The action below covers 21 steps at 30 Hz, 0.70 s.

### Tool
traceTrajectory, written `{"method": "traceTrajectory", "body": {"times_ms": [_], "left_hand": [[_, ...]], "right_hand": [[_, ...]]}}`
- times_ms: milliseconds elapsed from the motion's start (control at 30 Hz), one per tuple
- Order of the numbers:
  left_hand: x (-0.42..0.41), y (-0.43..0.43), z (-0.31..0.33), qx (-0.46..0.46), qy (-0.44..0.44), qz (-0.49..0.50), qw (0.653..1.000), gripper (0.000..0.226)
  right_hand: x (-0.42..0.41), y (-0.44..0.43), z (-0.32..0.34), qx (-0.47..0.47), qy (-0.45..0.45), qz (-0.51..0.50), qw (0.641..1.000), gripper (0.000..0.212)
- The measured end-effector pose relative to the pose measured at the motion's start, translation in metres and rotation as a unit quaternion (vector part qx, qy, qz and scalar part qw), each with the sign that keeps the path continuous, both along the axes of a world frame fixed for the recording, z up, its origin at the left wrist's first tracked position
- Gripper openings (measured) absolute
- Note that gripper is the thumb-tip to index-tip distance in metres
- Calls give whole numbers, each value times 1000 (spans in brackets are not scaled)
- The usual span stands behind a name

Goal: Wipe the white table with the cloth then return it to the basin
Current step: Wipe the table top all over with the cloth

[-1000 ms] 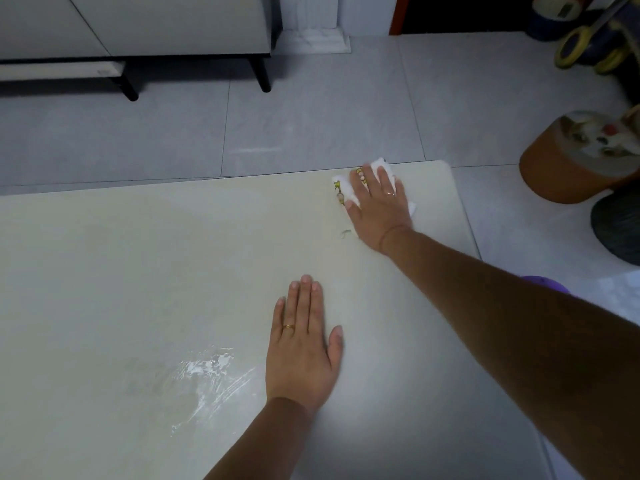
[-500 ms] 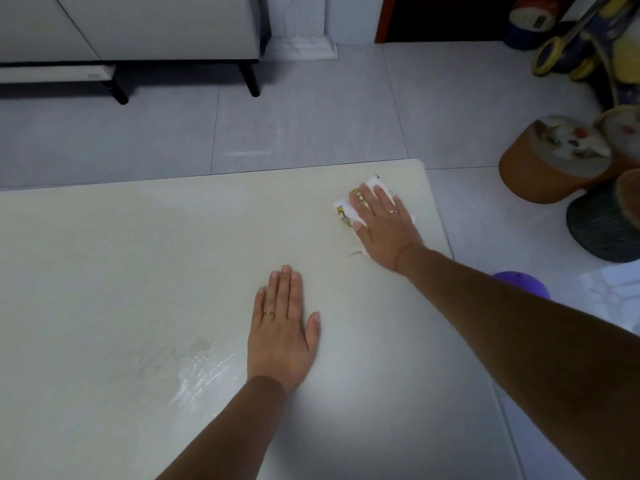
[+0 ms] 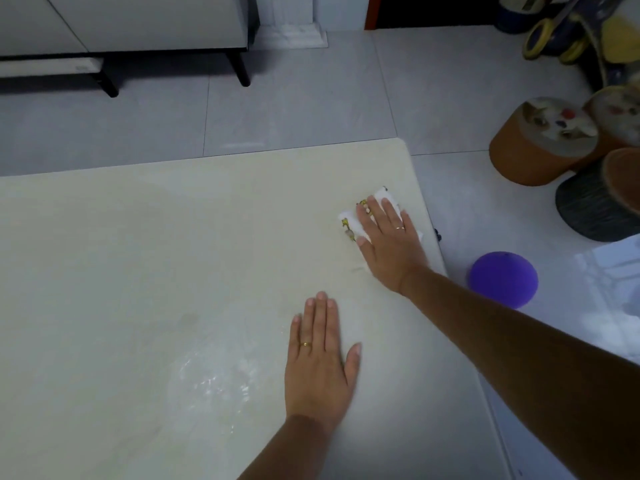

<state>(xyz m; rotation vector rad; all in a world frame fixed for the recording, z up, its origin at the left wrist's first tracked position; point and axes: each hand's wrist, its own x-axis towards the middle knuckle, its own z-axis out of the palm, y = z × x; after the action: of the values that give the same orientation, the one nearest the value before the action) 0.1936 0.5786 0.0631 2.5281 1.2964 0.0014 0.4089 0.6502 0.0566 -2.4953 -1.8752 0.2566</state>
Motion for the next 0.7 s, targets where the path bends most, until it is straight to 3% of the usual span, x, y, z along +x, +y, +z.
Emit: {"method": "traceTrajectory", "body": {"times_ms": [67,200,267,367,467,633,700], "left_hand": [[1,0,-1,9,3,4,1000,67],[1,1,-2,9,5,1,1000,67],[1,0,-4,10,7,1,1000,67],[1,0,-5,12,7,1,1000,68],[0,-1,-6,16,-1,0,1000,68],[1,-1,-7,23,2,7,1000,69],[2,-2,-4,28,6,9,1000,69]], "right_hand": [[22,-15,2,0,-8,34,999,54],[16,-26,4,-6,-7,-148,989,55],[-14,-31,2,-9,-7,-175,984,57],[-37,-57,1,-17,4,-53,998,57],[-11,-81,3,-13,-2,40,999,56],[-13,-104,7,-30,-4,-145,989,58],[-40,-112,6,-58,-1,-172,983,62]]}}
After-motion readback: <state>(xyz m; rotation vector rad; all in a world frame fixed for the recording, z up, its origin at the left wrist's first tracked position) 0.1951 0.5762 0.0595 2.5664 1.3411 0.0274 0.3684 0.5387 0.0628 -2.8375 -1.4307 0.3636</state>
